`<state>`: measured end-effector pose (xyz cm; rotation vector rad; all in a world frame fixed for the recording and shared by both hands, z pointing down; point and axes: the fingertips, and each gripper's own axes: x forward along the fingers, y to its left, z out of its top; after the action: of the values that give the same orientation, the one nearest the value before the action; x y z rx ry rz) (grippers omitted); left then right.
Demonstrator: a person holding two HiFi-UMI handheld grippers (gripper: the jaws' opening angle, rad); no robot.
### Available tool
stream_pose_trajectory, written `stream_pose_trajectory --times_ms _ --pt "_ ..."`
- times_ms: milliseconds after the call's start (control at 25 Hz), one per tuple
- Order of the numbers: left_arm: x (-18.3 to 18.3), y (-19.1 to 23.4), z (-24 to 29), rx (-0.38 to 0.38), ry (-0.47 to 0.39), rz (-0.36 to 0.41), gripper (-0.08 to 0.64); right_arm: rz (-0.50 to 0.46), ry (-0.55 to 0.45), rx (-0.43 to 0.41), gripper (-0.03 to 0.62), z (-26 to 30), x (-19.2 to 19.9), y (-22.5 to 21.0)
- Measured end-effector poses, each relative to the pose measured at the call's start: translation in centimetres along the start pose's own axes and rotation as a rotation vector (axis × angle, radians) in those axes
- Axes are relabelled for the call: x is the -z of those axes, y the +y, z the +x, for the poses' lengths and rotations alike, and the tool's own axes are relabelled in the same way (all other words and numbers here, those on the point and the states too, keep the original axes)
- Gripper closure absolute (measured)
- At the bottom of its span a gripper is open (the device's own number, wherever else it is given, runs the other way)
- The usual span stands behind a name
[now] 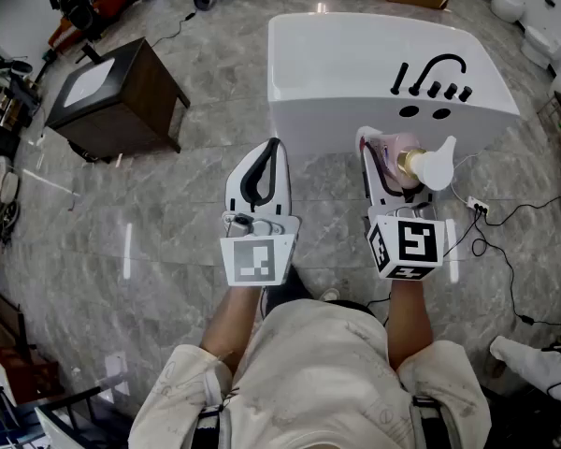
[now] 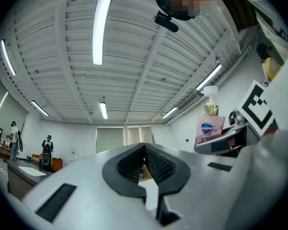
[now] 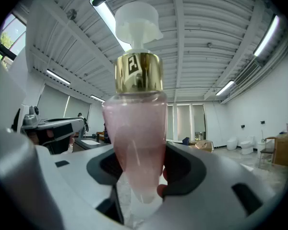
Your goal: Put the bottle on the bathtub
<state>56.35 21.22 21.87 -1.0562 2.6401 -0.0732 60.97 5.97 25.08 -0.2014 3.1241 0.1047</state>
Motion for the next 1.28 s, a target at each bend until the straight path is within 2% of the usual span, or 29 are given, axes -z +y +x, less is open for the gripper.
stream_pose_trajectory --times_ms 280,680,1040,1280 --pt "0.8 -0.3 0.5 -0.002 0.000 -0.021 0.557 0.008 -0.002 0.007 0.380 0.2 0.7 -0.7" --pt "2.8 -0.4 1.6 -0.023 0.034 -0.046 0.557 0.063 0.053 -0.009 0.379 1.6 3.3 -1.6" --pt "6.0 3.5 2.5 -0.088 0.097 -0.053 0.557 0.059 0.103 -0.079 0.379 6.5 5.1 0.8" --pt "8.3 8.6 3.2 -0.154 0.137 -0.069 0.557 0.068 0.140 -0.147 0.379 11.3 6.2 4.5"
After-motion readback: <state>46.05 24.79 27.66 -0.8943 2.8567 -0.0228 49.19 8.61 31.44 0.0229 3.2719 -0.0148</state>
